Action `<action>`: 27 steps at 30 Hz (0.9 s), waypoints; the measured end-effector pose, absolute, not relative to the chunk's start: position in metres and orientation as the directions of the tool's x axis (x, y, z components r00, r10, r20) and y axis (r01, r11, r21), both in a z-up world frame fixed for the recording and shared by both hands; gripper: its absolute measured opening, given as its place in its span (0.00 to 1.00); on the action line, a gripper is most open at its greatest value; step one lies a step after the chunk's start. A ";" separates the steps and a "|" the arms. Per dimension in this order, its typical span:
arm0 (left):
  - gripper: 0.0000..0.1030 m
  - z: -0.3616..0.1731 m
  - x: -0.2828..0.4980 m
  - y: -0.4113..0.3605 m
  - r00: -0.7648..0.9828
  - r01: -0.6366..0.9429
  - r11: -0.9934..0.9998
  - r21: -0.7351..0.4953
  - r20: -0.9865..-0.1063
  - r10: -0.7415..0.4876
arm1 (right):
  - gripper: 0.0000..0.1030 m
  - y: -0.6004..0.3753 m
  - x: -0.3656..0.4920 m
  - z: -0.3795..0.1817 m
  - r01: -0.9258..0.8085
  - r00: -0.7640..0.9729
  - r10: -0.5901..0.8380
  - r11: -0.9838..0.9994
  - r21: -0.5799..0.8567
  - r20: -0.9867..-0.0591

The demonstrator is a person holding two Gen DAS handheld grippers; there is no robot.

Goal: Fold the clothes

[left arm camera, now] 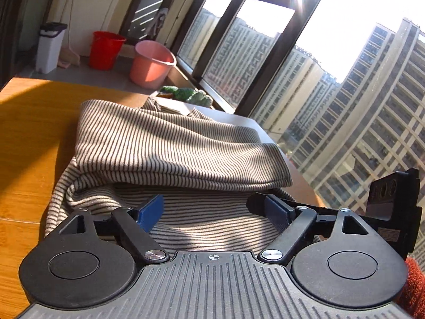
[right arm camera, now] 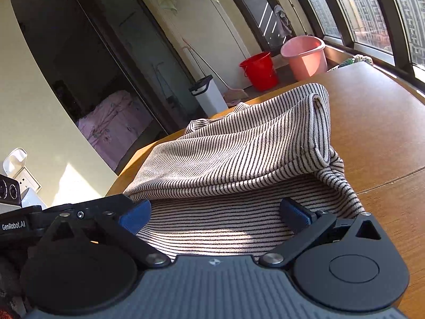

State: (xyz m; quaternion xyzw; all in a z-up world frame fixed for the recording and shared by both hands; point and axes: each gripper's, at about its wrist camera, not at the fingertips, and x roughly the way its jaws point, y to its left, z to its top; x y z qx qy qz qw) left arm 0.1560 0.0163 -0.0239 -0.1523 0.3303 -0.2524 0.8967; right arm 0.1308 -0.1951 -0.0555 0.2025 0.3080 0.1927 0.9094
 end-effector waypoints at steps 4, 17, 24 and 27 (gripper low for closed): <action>0.90 -0.039 0.146 0.034 0.675 0.331 0.830 -0.449 -0.502 -0.541 | 1.00 -0.190 0.131 -0.053 -0.228 0.735 0.459 0.861 0.455 -0.499; 1.00 -0.041 0.141 0.040 0.701 0.306 0.839 -0.449 -0.490 -0.518 | 1.00 -0.161 0.102 -0.033 -0.272 0.686 0.282 0.954 0.123 -0.671; 1.00 -0.041 0.139 0.037 0.700 0.310 0.845 -0.437 -0.496 -0.513 | 0.89 -0.199 0.110 0.015 -0.119 0.804 0.109 0.993 0.022 -0.585; 1.00 -0.041 0.139 0.038 0.699 0.312 0.843 -0.438 -0.495 -0.516 | 0.66 -0.218 0.147 0.017 -0.037 0.805 0.097 0.993 0.113 -0.586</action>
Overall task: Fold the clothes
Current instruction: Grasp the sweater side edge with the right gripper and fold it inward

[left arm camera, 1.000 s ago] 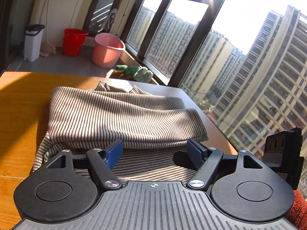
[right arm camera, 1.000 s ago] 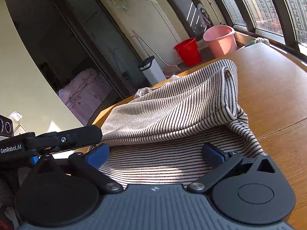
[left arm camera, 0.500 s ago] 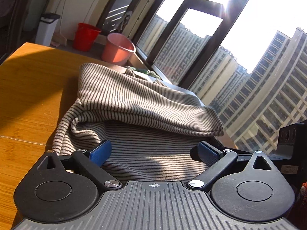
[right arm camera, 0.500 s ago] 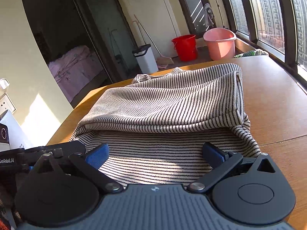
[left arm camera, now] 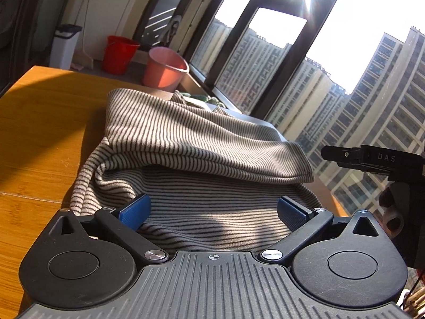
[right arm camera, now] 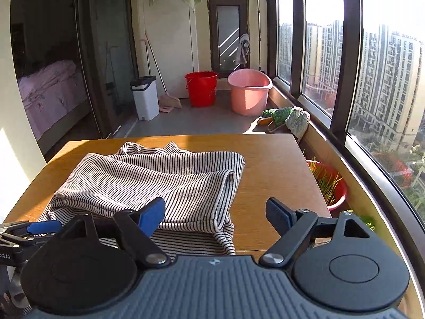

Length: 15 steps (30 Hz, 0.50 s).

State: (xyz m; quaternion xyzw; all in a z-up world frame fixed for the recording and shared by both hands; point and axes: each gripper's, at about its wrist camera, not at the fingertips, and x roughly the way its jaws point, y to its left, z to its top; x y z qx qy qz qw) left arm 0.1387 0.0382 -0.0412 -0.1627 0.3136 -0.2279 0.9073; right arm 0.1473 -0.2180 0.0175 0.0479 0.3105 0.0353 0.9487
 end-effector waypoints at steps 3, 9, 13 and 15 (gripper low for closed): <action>1.00 -0.041 0.139 0.039 0.698 0.312 0.840 -0.444 -0.492 -0.520 | 0.59 -0.223 0.180 0.007 -0.002 0.781 0.100 0.988 0.158 -0.617; 1.00 -0.042 0.139 0.043 0.697 0.313 0.834 -0.454 -0.487 -0.527 | 0.21 -0.194 0.208 -0.016 -0.052 0.737 0.075 0.997 0.055 -0.672; 1.00 -0.042 0.139 0.044 0.696 0.312 0.829 -0.464 -0.482 -0.532 | 0.12 -0.172 0.207 0.010 -0.127 0.780 0.075 0.991 -0.040 -0.621; 1.00 -0.043 0.139 0.045 0.696 0.312 0.826 -0.470 -0.479 -0.535 | 0.12 -0.165 0.209 0.032 -0.154 0.809 0.094 0.986 -0.056 -0.580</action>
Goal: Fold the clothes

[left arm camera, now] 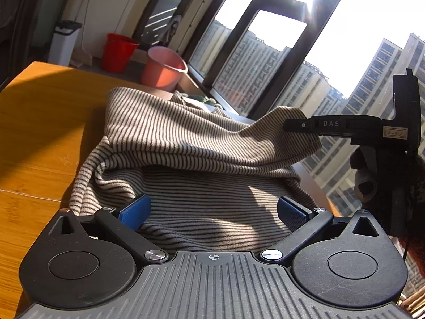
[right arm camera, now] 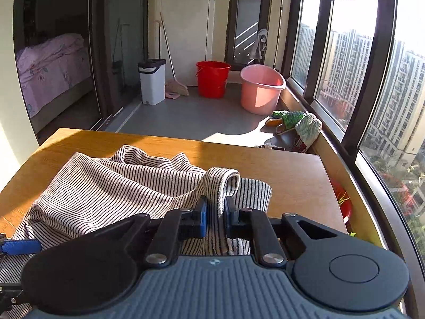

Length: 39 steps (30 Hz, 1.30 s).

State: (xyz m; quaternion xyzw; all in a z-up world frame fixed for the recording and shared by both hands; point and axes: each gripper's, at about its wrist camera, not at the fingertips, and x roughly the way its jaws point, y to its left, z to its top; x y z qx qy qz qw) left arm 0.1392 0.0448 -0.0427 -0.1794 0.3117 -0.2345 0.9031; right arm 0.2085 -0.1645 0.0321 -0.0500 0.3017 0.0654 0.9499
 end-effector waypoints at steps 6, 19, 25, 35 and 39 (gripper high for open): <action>1.00 -0.044 0.139 0.046 0.694 0.311 0.817 -0.486 -0.471 -0.545 | 0.11 -0.163 0.212 0.100 -0.192 0.895 0.170 0.981 -0.012 -0.412; 1.00 -0.044 0.139 0.050 0.691 0.311 0.806 -0.504 -0.462 -0.556 | 0.36 -0.245 0.223 -0.036 0.058 0.763 0.064 0.984 0.167 -0.643; 1.00 -0.045 0.140 0.052 0.689 0.310 0.798 -0.517 -0.456 -0.563 | 0.41 -0.226 0.190 -0.010 -0.003 0.842 0.047 0.997 0.082 -0.538; 1.00 -0.036 0.140 0.021 0.671 0.363 0.875 -0.319 -0.563 -0.483 | 0.63 -0.198 0.198 -0.045 -0.112 0.826 0.221 0.966 0.234 -0.519; 1.00 -0.028 0.144 0.011 0.664 0.382 0.895 -0.232 -0.605 -0.440 | 0.68 -0.195 0.195 -0.044 -0.129 0.826 0.235 0.964 0.234 -0.512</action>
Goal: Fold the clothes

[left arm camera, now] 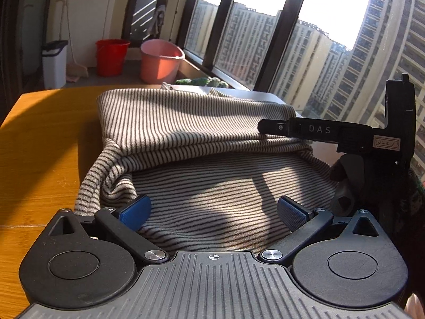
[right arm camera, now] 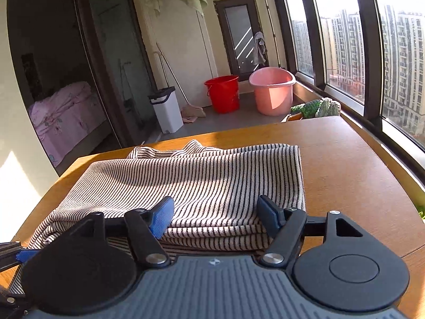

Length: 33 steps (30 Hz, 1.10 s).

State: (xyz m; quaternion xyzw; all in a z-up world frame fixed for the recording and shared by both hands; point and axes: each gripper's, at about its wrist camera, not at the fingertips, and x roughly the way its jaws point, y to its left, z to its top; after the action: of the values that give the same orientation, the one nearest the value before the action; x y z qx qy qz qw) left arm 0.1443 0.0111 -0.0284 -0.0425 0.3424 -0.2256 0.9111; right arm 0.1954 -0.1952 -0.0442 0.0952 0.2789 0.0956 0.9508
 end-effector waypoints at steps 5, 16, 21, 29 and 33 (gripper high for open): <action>1.00 0.010 0.155 0.010 0.733 0.415 0.878 -0.237 -0.484 -0.477 | 0.72 -0.200 0.193 -0.045 -0.139 0.825 0.262 0.953 0.269 -0.500; 1.00 -0.028 0.214 0.026 0.751 0.326 0.915 -0.238 -0.522 -0.404 | 0.88 -0.187 0.197 -0.043 -0.192 0.801 0.292 0.952 0.238 -0.523; 1.00 -0.028 0.211 0.031 0.755 0.312 0.922 -0.229 -0.529 -0.387 | 0.95 -0.182 0.203 -0.043 -0.224 0.784 0.322 0.944 0.243 -0.530; 1.00 -0.027 0.202 0.040 0.755 0.315 0.917 -0.244 -0.521 -0.398 | 0.97 -0.183 0.194 -0.041 -0.223 0.781 0.325 0.943 0.248 -0.534; 1.00 -0.026 0.201 0.045 0.755 0.314 0.912 -0.264 -0.513 -0.408 | 1.00 -0.179 0.190 -0.040 -0.224 0.782 0.318 0.946 0.234 -0.537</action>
State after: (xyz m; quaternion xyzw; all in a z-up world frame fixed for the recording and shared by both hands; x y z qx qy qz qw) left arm 0.2011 0.0453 -0.0264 -0.0808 0.2914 -0.1934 0.9334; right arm 0.1898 -0.1791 -0.0404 0.0787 0.2974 0.1439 0.9406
